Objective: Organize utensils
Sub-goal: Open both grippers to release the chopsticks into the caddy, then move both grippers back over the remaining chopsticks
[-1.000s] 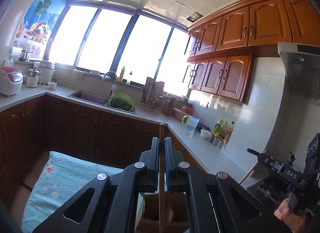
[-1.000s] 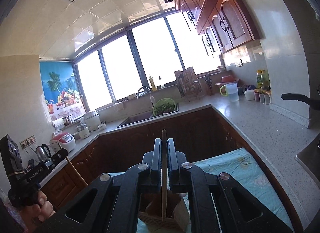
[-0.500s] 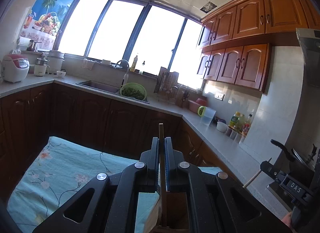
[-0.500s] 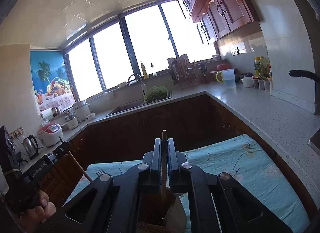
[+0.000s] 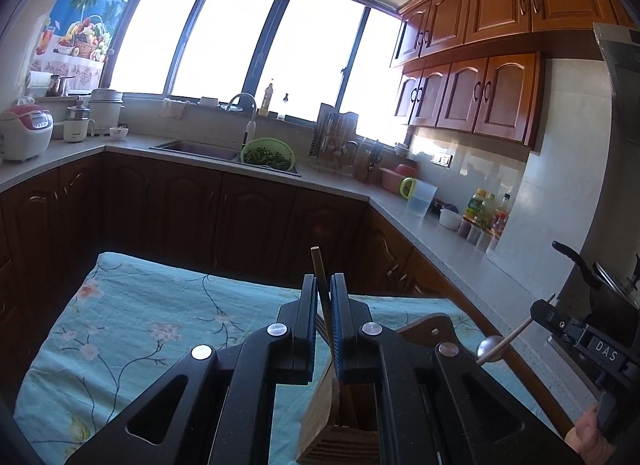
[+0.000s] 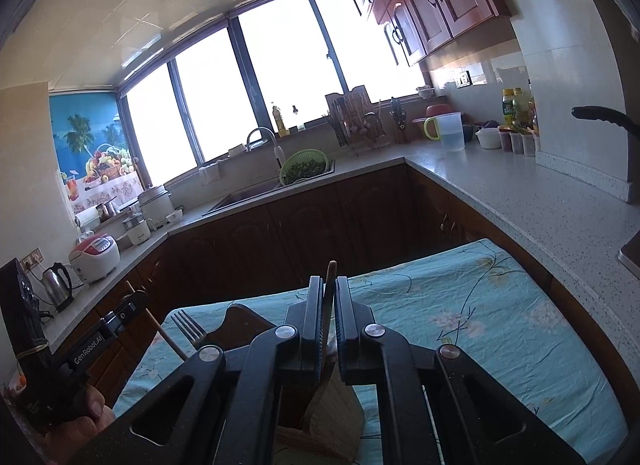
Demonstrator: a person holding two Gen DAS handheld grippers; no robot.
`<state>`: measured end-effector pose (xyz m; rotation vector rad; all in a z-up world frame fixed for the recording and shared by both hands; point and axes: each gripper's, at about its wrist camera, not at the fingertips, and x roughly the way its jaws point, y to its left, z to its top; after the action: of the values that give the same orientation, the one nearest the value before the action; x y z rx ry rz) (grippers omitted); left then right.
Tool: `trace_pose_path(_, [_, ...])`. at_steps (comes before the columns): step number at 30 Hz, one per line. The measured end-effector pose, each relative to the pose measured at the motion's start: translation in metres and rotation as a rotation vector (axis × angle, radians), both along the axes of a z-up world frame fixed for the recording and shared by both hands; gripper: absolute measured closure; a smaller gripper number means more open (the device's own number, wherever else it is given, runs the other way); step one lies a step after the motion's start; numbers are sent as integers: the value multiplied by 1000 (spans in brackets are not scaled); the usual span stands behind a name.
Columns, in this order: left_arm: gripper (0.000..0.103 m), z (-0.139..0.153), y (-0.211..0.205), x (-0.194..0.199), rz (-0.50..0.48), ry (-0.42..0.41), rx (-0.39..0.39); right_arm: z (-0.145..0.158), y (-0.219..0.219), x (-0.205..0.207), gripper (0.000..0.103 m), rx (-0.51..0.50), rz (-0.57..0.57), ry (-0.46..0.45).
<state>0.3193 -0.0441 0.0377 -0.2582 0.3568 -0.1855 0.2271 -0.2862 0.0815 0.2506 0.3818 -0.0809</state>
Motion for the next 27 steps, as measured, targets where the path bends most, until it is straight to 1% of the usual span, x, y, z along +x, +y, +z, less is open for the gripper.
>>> trace_pose_path(4, [97,-3,7,-7,-1,5,7,-1,-2,3,97,13,4,10])
trace_pose_path(5, [97,-5,6,-10,-3,10,9,0,-2,3,92,19,7,13])
trace_pose_path(6, [96,-6,6,-11,-6,18,11,0,-2,3,92,27,11,13])
trace_pose_path(7, [88,-6,7,-13,-12,23,9,1,-3,2,91,34,11,14])
trace_pose_path(8, [76,-3,9,-14,-9,23,2,3,-4,0,84,44,14,10])
trace_pose_path(9, [70,-1,12,-18,0,14,-7,5,-5,-4,63,54,15,0])
trace_pose_path(10, [57,2,16,-22,10,4,-18,8,-6,-9,51,64,18,-17])
trace_pose_path(11, [45,5,19,-26,20,-3,-25,11,-7,-15,33,69,15,-37])
trace_pose_path(12, [40,7,22,-30,28,-4,-31,14,-7,-22,29,70,13,-56])
trace_pose_path(13, [38,5,25,-38,29,-8,-37,18,-8,-29,28,69,13,-72])
trace_pose_path(14, [37,7,28,-43,28,-10,-40,21,-8,-35,25,69,14,-85])
trace_pose_path(15, [35,5,29,-49,31,-6,-36,23,-7,-42,18,71,12,-94])
trace_pose_path(16, [29,4,31,-56,40,-3,-31,24,-7,-50,13,75,13,-105])
trace_pose_path(17, [26,3,33,-63,49,-3,-28,25,-7,-57,6,79,15,-117])
trace_pose_path(21, [24,-2,39,-94,46,6,-30,24,-3,-82,5,78,24,-115])
trace_pose_path(27, [23,-9,45,-138,51,51,-46,8,-2,-115,5,95,14,-70])
